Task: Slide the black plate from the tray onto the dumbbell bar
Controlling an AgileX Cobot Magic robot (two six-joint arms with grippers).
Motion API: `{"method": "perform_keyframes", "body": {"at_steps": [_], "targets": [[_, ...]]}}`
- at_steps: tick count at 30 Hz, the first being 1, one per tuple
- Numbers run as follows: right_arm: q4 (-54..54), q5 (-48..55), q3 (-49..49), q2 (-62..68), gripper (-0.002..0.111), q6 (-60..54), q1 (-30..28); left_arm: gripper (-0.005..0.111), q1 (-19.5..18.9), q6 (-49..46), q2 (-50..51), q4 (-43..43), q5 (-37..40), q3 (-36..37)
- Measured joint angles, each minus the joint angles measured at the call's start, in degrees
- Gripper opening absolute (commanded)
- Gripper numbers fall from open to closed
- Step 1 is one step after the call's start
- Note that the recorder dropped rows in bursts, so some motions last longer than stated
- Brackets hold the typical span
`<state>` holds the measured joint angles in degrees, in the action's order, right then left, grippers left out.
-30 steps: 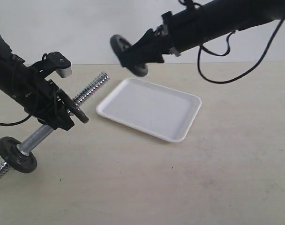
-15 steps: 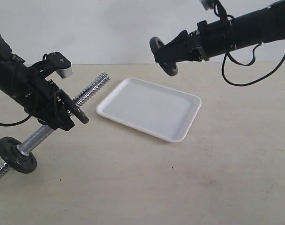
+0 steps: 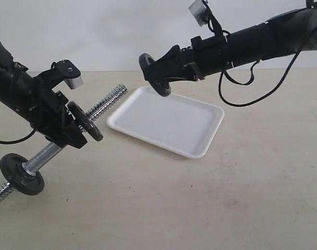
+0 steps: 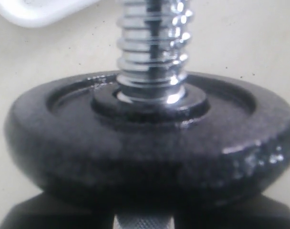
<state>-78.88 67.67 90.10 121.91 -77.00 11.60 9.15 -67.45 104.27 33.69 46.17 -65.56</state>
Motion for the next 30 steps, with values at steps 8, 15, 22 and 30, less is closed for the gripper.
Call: {"method": "perform_keyframes", "body": {"at_steps": [8,15,22,30], "targets": [[-0.1,0.2,0.0,0.0,0.000,0.0,3.5,0.004,0.0,-2.6,0.0,1.8,1.4,0.0],[-0.1,0.2,0.0,0.0,0.000,0.3,3.8,0.004,0.0,-3.6,0.0,2.3,2.1,0.0],[-0.1,0.2,0.0,0.0,0.000,0.3,3.8,0.004,1.4,-6.8,-0.1,3.3,3.9,0.1],[-0.4,0.7,0.0,0.0,0.000,1.9,3.8,0.004,3.3,-7.4,-1.6,3.1,2.1,0.7]]}}
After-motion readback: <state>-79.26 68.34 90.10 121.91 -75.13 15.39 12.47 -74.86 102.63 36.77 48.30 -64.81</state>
